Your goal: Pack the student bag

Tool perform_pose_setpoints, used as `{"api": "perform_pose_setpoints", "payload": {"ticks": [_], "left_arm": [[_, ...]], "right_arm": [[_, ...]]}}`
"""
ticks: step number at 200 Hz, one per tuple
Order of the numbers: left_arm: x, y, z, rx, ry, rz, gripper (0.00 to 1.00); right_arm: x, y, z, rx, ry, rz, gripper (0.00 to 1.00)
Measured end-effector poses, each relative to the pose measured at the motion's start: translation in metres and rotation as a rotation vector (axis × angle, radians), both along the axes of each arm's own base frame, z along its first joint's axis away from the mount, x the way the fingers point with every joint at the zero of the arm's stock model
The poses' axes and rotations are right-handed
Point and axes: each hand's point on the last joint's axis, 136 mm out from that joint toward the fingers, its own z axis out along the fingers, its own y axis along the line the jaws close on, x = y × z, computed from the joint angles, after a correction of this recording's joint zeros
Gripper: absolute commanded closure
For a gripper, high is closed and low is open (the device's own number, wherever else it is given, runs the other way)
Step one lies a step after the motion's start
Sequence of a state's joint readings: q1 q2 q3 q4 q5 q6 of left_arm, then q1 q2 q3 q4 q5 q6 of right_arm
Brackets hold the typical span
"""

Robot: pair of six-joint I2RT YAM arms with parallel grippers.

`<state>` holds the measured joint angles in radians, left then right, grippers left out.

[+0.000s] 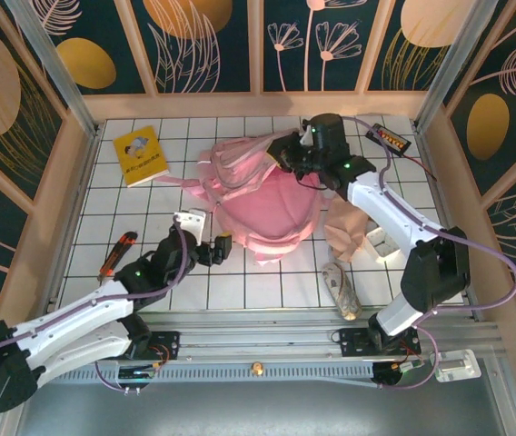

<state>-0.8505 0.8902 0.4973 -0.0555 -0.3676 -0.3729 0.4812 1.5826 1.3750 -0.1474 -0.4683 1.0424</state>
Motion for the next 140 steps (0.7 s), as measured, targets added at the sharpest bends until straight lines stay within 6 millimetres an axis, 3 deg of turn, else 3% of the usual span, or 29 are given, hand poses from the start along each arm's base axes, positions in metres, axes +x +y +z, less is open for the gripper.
{"api": "perform_pose_setpoints", "payload": {"ticks": [23, 53, 77, 98, 140], "left_arm": [[0.006, 0.008, -0.012, 0.045, 0.028, 0.022, 0.19], [0.019, 0.023, -0.011, 0.047, 0.023, 0.047, 0.26], [0.015, 0.008, -0.010, 0.063, -0.004, -0.068, 0.35], [0.010, -0.008, -0.014, 0.087, -0.009, -0.187, 0.37], [0.003, -0.030, -0.048, 0.156, 0.059, -0.347, 0.41]], "right_arm": [[-0.002, -0.004, 0.001, -0.009, 0.006, 0.035, 1.00], [-0.011, -0.009, 0.002, -0.025, 0.017, 0.117, 1.00], [-0.014, -0.014, 0.001, -0.023, 0.021, 0.156, 1.00], [-0.014, -0.019, 0.001, -0.017, 0.018, 0.170, 1.00], [-0.020, -0.025, -0.004, -0.014, 0.023, 0.184, 1.00]]}}
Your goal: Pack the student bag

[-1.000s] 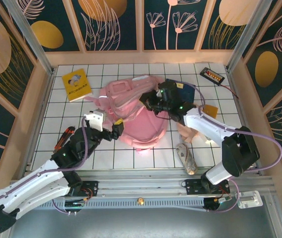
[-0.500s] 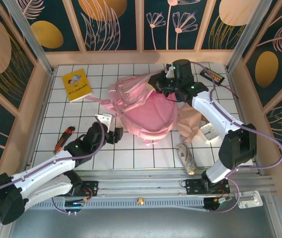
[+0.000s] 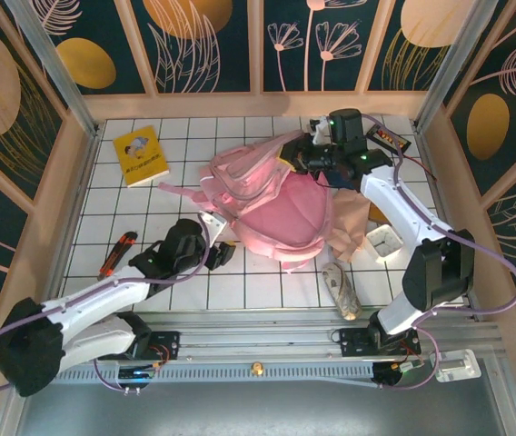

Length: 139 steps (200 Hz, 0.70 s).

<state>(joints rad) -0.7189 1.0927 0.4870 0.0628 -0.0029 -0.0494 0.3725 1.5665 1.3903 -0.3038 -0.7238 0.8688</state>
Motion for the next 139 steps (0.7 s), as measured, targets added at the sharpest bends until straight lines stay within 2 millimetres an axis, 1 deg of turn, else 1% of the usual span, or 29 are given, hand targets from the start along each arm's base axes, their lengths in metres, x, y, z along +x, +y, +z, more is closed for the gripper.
{"api": "perform_pose_setpoints", "payload": {"ticks": [19, 36, 48, 78, 104, 131, 139], "left_arm": [[0.002, -0.003, -0.011, 0.037, 0.010, -0.024, 0.43], [0.005, -0.005, -0.014, 0.055, 0.006, -0.035, 0.45], [0.008, -0.008, -0.011, 0.056, -0.013, -0.042, 0.48], [0.016, -0.015, 0.001, 0.046, -0.077, -0.067, 0.48], [0.020, -0.019, 0.005, 0.052, -0.112, -0.085, 0.48], [0.027, -0.025, -0.001, 0.081, -0.120, -0.107, 0.53], [0.028, -0.027, -0.003, 0.087, -0.120, -0.115, 0.59]], "right_arm": [[-0.004, 0.000, 0.000, 0.004, 0.004, 0.008, 1.00], [-0.006, 0.000, 0.001, 0.008, 0.002, 0.012, 1.00], [-0.007, -0.001, 0.002, 0.010, 0.002, 0.016, 1.00], [-0.012, -0.001, 0.002, 0.017, -0.002, 0.023, 1.00], [-0.016, -0.002, 0.002, 0.022, -0.011, 0.025, 1.00], [-0.019, -0.003, -0.003, 0.022, -0.004, 0.027, 1.00], [-0.019, -0.003, -0.003, 0.022, -0.003, 0.027, 1.00]]}}
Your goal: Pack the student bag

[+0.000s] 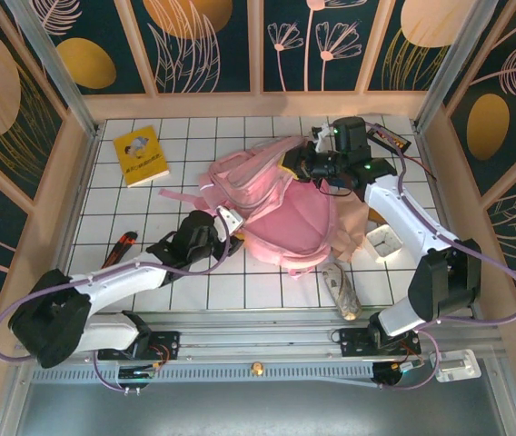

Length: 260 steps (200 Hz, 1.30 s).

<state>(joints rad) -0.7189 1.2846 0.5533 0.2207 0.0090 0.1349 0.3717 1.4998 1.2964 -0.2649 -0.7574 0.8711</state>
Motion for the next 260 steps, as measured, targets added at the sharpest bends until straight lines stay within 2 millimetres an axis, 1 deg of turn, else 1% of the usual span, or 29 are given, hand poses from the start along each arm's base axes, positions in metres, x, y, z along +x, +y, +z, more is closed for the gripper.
{"api": "perform_pose_setpoints", "payload": {"ticks": [10, 30, 74, 112, 145, 168, 172, 178, 183, 200, 216, 230, 242, 252, 259, 260], "left_arm": [[0.000, -0.001, -0.003, 0.003, 0.003, -0.006, 0.70], [0.001, -0.003, -0.005, 0.011, -0.003, -0.014, 1.00], [0.005, 0.002, -0.003, 0.027, -0.020, 0.010, 1.00], [0.009, 0.016, 0.007, 0.042, -0.044, 0.086, 1.00], [0.012, 0.030, 0.004, 0.088, -0.025, 0.161, 1.00], [0.009, 0.032, 0.001, 0.099, -0.001, 0.159, 1.00], [0.008, 0.031, 0.000, 0.097, 0.003, 0.151, 1.00], [0.006, 0.030, 0.000, 0.093, 0.010, 0.142, 1.00], [0.005, 0.029, 0.000, 0.090, 0.014, 0.137, 1.00], [0.004, 0.028, 0.003, 0.080, 0.020, 0.124, 1.00], [0.007, 0.031, 0.007, 0.093, 0.011, 0.147, 1.00], [0.015, 0.041, 0.009, 0.122, -0.001, 0.202, 1.00], [0.023, 0.051, 0.009, 0.147, 0.001, 0.252, 1.00], [0.029, 0.057, 0.008, 0.162, 0.006, 0.281, 1.00], [0.030, 0.060, 0.008, 0.165, 0.008, 0.290, 1.00], [0.030, 0.060, 0.008, 0.165, 0.009, 0.290, 1.00]], "right_arm": [[-0.001, 0.000, 0.000, 0.000, 0.001, 0.001, 1.00], [-0.001, 0.000, 0.000, 0.001, 0.000, 0.001, 1.00], [0.000, -0.002, 0.001, -0.003, -0.011, 0.000, 1.00], [0.005, -0.010, 0.000, -0.014, -0.030, -0.011, 1.00], [0.005, -0.018, -0.008, -0.051, -0.038, -0.005, 1.00], [0.001, -0.020, -0.014, -0.082, -0.047, 0.014, 1.00], [0.001, -0.020, -0.014, -0.084, -0.051, 0.017, 0.97], [0.001, -0.021, -0.015, -0.086, -0.053, 0.021, 0.87], [0.001, -0.021, -0.015, -0.087, -0.053, 0.022, 0.85], [0.001, -0.023, -0.016, -0.097, -0.065, 0.028, 0.86], [0.002, -0.027, -0.019, -0.117, -0.070, 0.019, 0.90], [0.004, -0.035, -0.020, -0.129, -0.071, -0.004, 0.92], [0.005, -0.046, -0.021, -0.132, -0.067, -0.030, 0.93], [0.005, -0.055, -0.021, -0.133, -0.066, -0.048, 0.90], [0.005, -0.058, -0.021, -0.133, -0.065, -0.056, 0.84], [0.005, -0.059, -0.021, -0.134, -0.066, -0.057, 0.82]]}}
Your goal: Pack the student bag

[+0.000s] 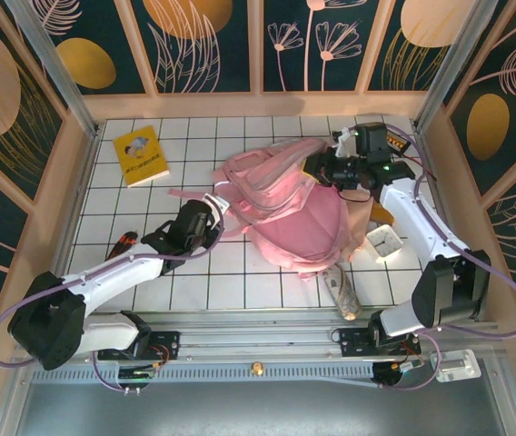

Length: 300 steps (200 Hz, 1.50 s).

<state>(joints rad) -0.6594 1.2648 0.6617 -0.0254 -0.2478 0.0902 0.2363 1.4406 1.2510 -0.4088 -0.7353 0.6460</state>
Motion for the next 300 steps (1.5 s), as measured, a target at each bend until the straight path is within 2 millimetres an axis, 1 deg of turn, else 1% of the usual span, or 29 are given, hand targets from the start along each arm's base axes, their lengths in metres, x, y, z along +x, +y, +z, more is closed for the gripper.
{"api": "perform_pose_setpoints", "payload": {"ticks": [8, 12, 22, 25, 29, 48, 76, 90, 96, 110, 127, 143, 159, 174, 191, 204, 223, 237, 251, 263, 283, 293, 300], "left_arm": [[0.000, -0.001, 0.000, -0.005, 0.002, -0.002, 1.00], [-0.001, -0.002, 0.001, -0.012, 0.006, -0.006, 0.89], [-0.002, -0.005, 0.000, -0.030, 0.015, -0.017, 0.51], [-0.003, -0.007, 0.001, -0.039, 0.020, -0.019, 0.43], [-0.004, -0.009, 0.000, -0.050, 0.026, -0.025, 0.39], [-0.011, -0.020, -0.001, -0.123, 0.074, -0.056, 0.38], [-0.018, -0.033, -0.002, -0.199, 0.127, -0.086, 0.37], [-0.019, -0.037, -0.004, -0.219, 0.144, -0.090, 0.37], [-0.019, -0.038, -0.004, -0.228, 0.148, -0.090, 0.37], [-0.020, -0.042, -0.005, -0.251, 0.158, -0.095, 0.38], [-0.019, -0.048, -0.006, -0.276, 0.170, -0.103, 0.39], [-0.018, -0.052, -0.012, -0.285, 0.188, -0.107, 0.39], [-0.021, -0.053, -0.018, -0.285, 0.208, -0.114, 0.38], [-0.021, -0.053, -0.019, -0.283, 0.213, -0.114, 0.38], [-0.022, -0.052, -0.022, -0.277, 0.220, -0.111, 0.37], [-0.022, -0.051, -0.028, -0.264, 0.239, -0.106, 0.39], [-0.024, -0.048, -0.038, -0.240, 0.273, -0.099, 0.40], [-0.027, -0.046, -0.042, -0.214, 0.286, -0.118, 0.41], [-0.030, -0.044, -0.044, -0.175, 0.283, -0.157, 0.41], [-0.034, -0.042, -0.043, -0.125, 0.268, -0.211, 0.40], [-0.039, -0.039, -0.036, -0.049, 0.204, -0.312, 0.35], [-0.042, -0.037, -0.033, -0.016, 0.169, -0.357, 0.31], [-0.043, -0.036, -0.032, 0.003, 0.152, -0.381, 0.30]], "right_arm": [[0.000, -0.002, 0.000, 0.000, -0.004, -0.002, 0.69], [0.000, -0.003, 0.000, 0.002, -0.002, -0.003, 0.63], [-0.001, -0.002, 0.003, 0.001, -0.023, 0.005, 0.52], [-0.001, -0.002, 0.003, 0.005, -0.018, 0.002, 0.48], [-0.002, -0.001, 0.004, 0.002, -0.031, 0.009, 0.44], [-0.007, 0.002, 0.007, -0.002, -0.050, 0.024, 0.30], [-0.009, -0.001, 0.005, -0.021, -0.058, 0.012, 0.29], [-0.015, -0.004, 0.000, -0.035, -0.058, -0.002, 0.29], [-0.019, -0.005, -0.004, -0.041, -0.053, -0.011, 0.29], [-0.038, -0.005, -0.017, -0.050, -0.035, -0.024, 0.29], [-0.065, 0.000, -0.039, -0.049, 0.014, -0.031, 0.29], [-0.085, 0.004, -0.059, -0.057, 0.060, -0.035, 0.27], [-0.100, 0.006, -0.073, -0.073, 0.095, -0.044, 0.26], [-0.107, 0.005, -0.078, -0.084, 0.105, -0.058, 0.25], [-0.111, 0.001, -0.079, -0.089, 0.099, -0.080, 0.27], [-0.111, -0.003, -0.084, -0.096, 0.106, -0.101, 0.34], [-0.109, -0.007, -0.092, -0.115, 0.119, -0.127, 0.57], [-0.104, -0.013, -0.093, -0.122, 0.122, -0.154, 0.66], [-0.096, -0.021, -0.088, -0.135, 0.109, -0.176, 0.68], [-0.087, -0.029, -0.079, -0.137, 0.088, -0.199, 0.68], [-0.073, -0.040, -0.063, -0.131, 0.044, -0.232, 0.68], [-0.070, -0.043, -0.060, -0.130, 0.032, -0.240, 0.68], [-0.070, -0.044, -0.059, -0.128, 0.031, -0.240, 0.69]]}}
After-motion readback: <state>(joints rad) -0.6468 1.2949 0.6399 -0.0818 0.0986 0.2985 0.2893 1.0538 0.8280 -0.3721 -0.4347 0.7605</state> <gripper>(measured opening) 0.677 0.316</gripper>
